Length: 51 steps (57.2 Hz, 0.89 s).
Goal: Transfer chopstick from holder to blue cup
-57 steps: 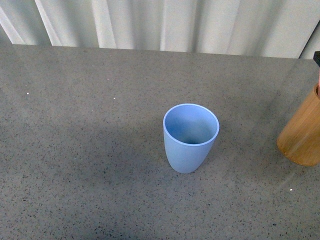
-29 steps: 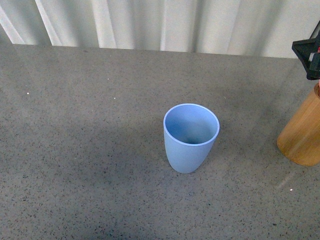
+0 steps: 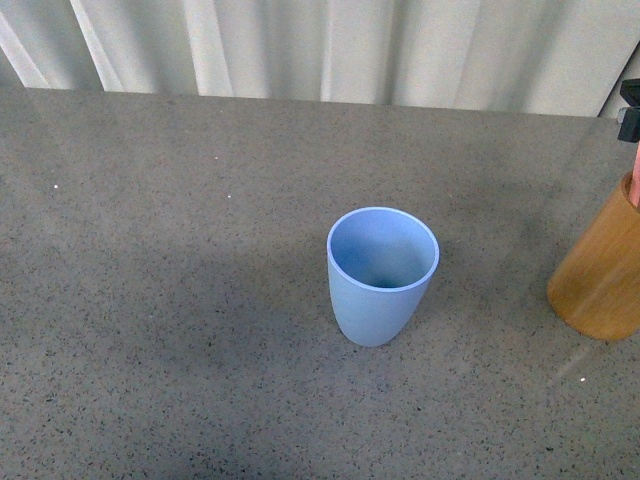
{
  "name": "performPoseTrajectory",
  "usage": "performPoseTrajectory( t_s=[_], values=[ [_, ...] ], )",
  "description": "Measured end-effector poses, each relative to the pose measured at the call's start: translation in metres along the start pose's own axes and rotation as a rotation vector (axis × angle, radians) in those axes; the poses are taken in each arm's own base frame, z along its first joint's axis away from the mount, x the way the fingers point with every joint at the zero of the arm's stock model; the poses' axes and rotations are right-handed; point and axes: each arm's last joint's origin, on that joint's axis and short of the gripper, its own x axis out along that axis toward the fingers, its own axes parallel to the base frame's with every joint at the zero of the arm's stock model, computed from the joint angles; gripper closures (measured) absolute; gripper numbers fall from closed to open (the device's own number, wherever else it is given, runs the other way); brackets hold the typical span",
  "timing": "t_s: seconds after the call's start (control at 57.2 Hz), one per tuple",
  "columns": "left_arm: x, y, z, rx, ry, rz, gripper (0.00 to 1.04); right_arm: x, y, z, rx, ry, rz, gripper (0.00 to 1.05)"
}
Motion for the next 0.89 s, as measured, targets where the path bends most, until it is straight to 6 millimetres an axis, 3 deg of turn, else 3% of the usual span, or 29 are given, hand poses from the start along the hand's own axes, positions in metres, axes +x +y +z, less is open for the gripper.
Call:
performPoseTrajectory(
  t_s=[0.297,0.524,0.752,0.892],
  values=[
    [0.0,0.0,0.0,0.0,0.0,0.0,0.07,-0.011,0.0,0.004,0.0,-0.01,0.007,1.02],
    [0.0,0.0,0.0,0.0,0.0,0.0,0.07,-0.025,0.003,0.021,-0.041,-0.054,0.02,1.02],
    [0.0,0.0,0.0,0.0,0.0,0.0,0.07,-0.045,0.011,0.061,-0.165,-0.183,-0.015,1.02],
    [0.0,0.0,0.0,0.0,0.0,0.0,0.07,-0.057,0.029,0.112,-0.188,-0.316,-0.001,1.02]
  ],
)
